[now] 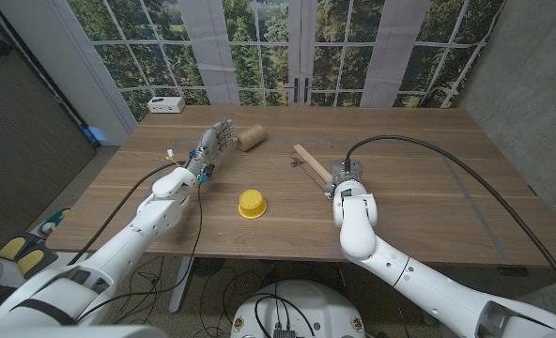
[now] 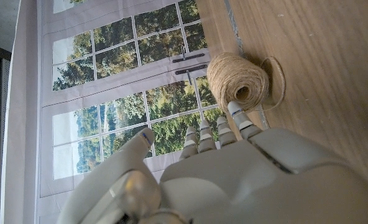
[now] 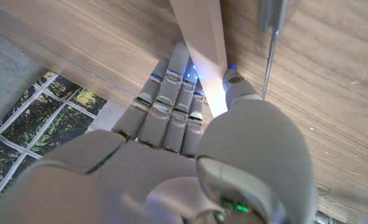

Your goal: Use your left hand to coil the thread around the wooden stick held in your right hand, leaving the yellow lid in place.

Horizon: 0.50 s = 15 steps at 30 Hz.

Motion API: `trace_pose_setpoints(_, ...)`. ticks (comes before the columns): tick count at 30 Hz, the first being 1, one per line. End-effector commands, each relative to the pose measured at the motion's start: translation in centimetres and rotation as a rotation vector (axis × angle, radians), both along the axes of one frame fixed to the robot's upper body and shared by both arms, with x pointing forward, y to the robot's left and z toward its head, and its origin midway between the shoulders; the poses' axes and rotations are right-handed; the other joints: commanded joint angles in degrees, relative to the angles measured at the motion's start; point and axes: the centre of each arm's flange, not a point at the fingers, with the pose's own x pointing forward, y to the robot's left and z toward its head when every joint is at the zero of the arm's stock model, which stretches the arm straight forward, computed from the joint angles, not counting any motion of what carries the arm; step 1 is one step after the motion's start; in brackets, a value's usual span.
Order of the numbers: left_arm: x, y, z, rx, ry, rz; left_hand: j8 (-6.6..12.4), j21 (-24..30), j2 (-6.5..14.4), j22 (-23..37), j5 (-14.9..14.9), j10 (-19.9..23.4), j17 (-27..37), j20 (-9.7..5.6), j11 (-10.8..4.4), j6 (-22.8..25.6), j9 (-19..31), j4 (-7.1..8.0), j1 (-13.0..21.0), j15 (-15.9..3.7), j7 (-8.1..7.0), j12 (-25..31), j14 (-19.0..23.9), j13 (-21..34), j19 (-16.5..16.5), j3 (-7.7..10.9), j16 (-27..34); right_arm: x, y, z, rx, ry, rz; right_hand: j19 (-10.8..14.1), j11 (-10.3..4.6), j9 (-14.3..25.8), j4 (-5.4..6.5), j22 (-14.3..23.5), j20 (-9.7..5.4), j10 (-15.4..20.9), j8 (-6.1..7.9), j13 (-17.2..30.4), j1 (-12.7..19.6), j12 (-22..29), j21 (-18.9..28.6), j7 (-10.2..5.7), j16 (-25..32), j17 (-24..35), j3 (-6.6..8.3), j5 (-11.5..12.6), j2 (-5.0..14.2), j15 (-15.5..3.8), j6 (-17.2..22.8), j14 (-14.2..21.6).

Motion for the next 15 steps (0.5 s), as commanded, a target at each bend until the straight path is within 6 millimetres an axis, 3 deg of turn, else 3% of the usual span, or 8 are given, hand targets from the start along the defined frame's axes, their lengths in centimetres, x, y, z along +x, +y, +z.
trace_pose_setpoints(1, 0.1, -0.6, 0.7, 0.012, -0.003, -0.004, -0.09, 0.0, 1.3, 0.2, 0.6, 0.2, 0.1, 0.18, 0.09, 0.2, 0.1, -0.12, -0.3, 0.09, -0.33, -0.1, -0.1, 0.1, -0.1, 0.58, 0.0, 0.1, -2.0, -1.3, 0.02, -0.123, 0.05, -1.0, -2.82, 1.4, -0.63, 0.7, -1.69, 3.7, 2.45, 3.3, 9.4, 1.4, 0.9, -6.25, 0.1, 1.4, 0.6, -0.5, 7.23, -6.76, 8.0, 2.0)
trace_pose_setpoints(7, -0.3, -0.7, 0.9, 0.014, -0.014, -0.001, -0.09, 0.0, 1.3, 0.2, 0.6, 0.2, 0.1, 0.11, 0.09, 0.2, 0.1, -0.15, -0.3, 0.07, -0.34, -0.1, -0.1, 0.1, -0.1, 0.61, 0.0, -1.5, -2.4, -0.7, 0.056, -0.293, 0.107, -1.8, -3.6, 2.4, -0.13, 1.3, -2.51, 4.0, 3.05, 4.5, 9.8, 2.6, 1.7, -6.75, -0.1, 2.8, -0.23, -0.6, 6.96, -6.75, 9.3, 1.7)
trace_pose_setpoints(15, -1.2, -0.7, 0.9, 0.035, -0.029, 0.031, -0.11, -0.1, 0.9, 0.2, 0.5, 0.2, 0.0, -0.07, -0.02, 0.1, 0.1, -0.62, -0.1, -0.1, -0.46, -0.1, 0.1, 0.1, 0.0, 0.65, 0.0, -3.5, -2.2, 0.1, 0.087, -0.485, 0.163, -2.0, -3.48, 3.1, 0.09, 1.5, -3.19, 3.8, 3.46, 5.6, 10.2, 3.4, 2.3, -6.62, -0.4, 3.8, -0.81, -0.5, 6.74, -6.8, 10.1, 1.6)
